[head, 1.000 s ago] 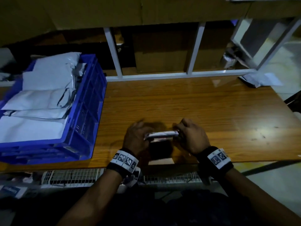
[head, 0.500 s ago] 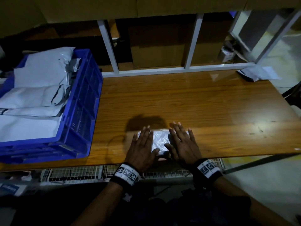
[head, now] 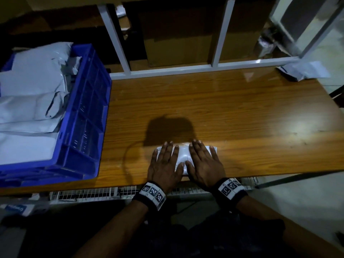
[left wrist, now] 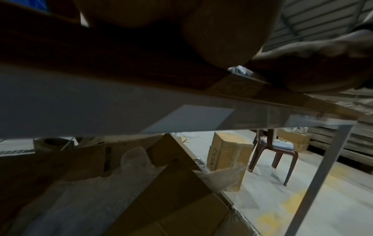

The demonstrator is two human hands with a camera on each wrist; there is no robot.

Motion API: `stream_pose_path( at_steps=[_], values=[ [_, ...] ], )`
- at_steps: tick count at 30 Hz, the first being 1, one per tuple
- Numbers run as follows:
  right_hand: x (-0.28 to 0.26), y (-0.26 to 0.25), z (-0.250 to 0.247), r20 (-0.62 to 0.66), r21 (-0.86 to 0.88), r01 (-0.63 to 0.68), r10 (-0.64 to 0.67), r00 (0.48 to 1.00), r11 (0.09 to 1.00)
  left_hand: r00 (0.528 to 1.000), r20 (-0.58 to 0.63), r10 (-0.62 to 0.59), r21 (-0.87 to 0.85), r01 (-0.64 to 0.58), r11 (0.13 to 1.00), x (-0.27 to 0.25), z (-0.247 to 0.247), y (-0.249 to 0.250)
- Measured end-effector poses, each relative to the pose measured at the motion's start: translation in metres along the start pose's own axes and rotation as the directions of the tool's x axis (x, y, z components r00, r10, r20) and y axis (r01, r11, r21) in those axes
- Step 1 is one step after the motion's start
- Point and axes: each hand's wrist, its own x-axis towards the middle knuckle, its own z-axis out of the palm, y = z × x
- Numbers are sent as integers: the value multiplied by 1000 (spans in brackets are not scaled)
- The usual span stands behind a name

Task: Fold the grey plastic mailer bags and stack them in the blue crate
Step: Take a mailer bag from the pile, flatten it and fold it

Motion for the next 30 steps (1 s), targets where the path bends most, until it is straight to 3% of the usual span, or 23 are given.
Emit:
stream_pose_path(
  at_steps=[4,9,12,15,17,19,23,25,27,30],
  values=[
    [0,-2,-3,27,-5,-32,32,999,999,998,41,-50,56,48,997,-2,-9,4],
    [5,-1,-23,188,0,-9,8,982,1000,989,86,-119,55,114,992,-5,-22,6],
    [10,4,-38,162,85,-30,16,987,996,969,13,-247,-166,246,955,-10,-27,-3],
    [17,9,-47,174,94,-51,34,984,994,918,-90,-387,-404,321,857,-26,-32,-18],
    [23,11,-48,173,109,-82,62,983,991,891,-99,-442,-487,344,803,-37,-36,-21],
    [26,11,-51,137,212,-96,67,988,973,856,-78,-510,-635,352,687,-44,-37,-24],
    [27,5,-64,0,480,2,-2,1000,877,783,-43,-621,-864,283,417,-54,-44,-27],
    [25,-3,-73,-56,577,78,-56,997,813,738,-59,-672,-919,223,326,-61,-59,-27],
    [21,-14,-84,-50,704,89,-76,996,704,729,-61,-682,-936,195,293,-70,-76,-28],
    [16,-39,-111,-39,859,100,-132,991,503,761,-74,-645,-964,112,242,-94,-112,-35]
  ],
)
